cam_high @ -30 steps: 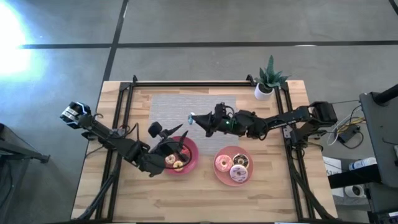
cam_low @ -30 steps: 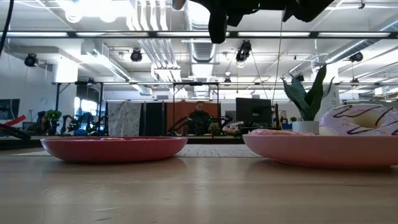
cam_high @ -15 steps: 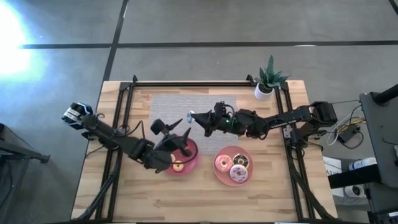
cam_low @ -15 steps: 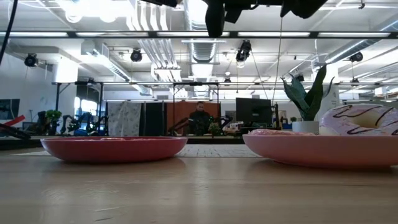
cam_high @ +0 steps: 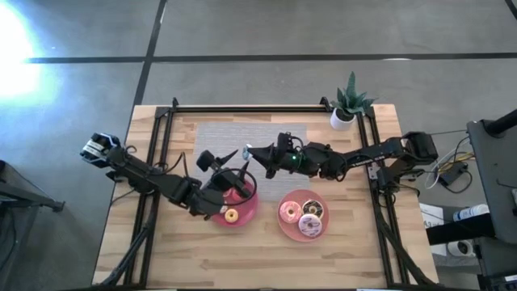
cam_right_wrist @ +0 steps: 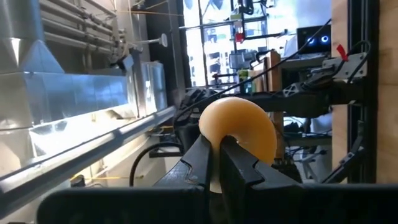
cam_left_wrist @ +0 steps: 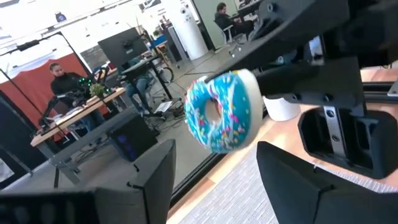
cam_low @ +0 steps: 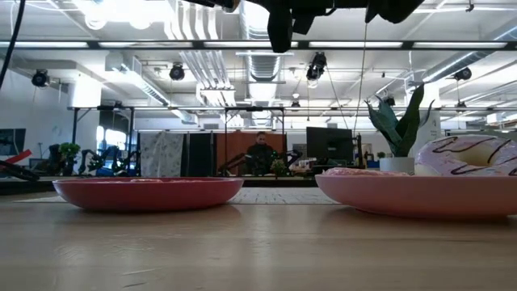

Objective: Pick & Place donuts
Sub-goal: Put the blue small donut on the dark pink plate

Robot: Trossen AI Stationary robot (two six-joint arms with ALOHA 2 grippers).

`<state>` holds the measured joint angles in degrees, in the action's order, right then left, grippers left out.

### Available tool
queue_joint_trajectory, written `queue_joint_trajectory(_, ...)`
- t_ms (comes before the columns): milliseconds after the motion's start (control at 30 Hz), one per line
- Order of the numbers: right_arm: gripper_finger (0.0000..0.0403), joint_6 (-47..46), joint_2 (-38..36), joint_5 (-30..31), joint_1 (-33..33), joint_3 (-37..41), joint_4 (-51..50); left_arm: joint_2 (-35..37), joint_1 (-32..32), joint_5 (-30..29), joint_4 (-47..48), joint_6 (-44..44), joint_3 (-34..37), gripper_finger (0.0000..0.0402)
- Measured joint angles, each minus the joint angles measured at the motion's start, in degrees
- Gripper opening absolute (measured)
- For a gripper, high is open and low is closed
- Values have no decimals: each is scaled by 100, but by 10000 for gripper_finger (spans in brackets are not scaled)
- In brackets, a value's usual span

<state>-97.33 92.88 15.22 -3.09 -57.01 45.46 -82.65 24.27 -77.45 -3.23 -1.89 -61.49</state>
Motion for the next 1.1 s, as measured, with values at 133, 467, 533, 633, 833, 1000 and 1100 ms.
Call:
queue_joint_trajectory(133,13,-62,0,96,0,0,-51,0,-119,21,-2,-1,-51,185)
queue_joint_trajectory(467,13,-65,-2,155,0,2,-45,2,-274,448,-4,49,-133,147)
queue_joint_trajectory(533,13,-65,-2,159,2,2,-45,2,-284,446,-2,48,-133,140)
queue_joint_trajectory(633,13,-58,-2,162,4,2,-54,2,-284,446,-2,50,-133,125)
queue_joint_trajectory(833,13,-34,-4,166,4,2,-65,2,-284,444,2,10,-153,75)
queue_joint_trajectory(1000,13,100,-12,150,4,2,-89,3,-281,444,1,0,-155,28)
queue_joint_trajectory(1100,28,271,-37,122,4,2,-184,2,-284,444,16,-2,-155,11)
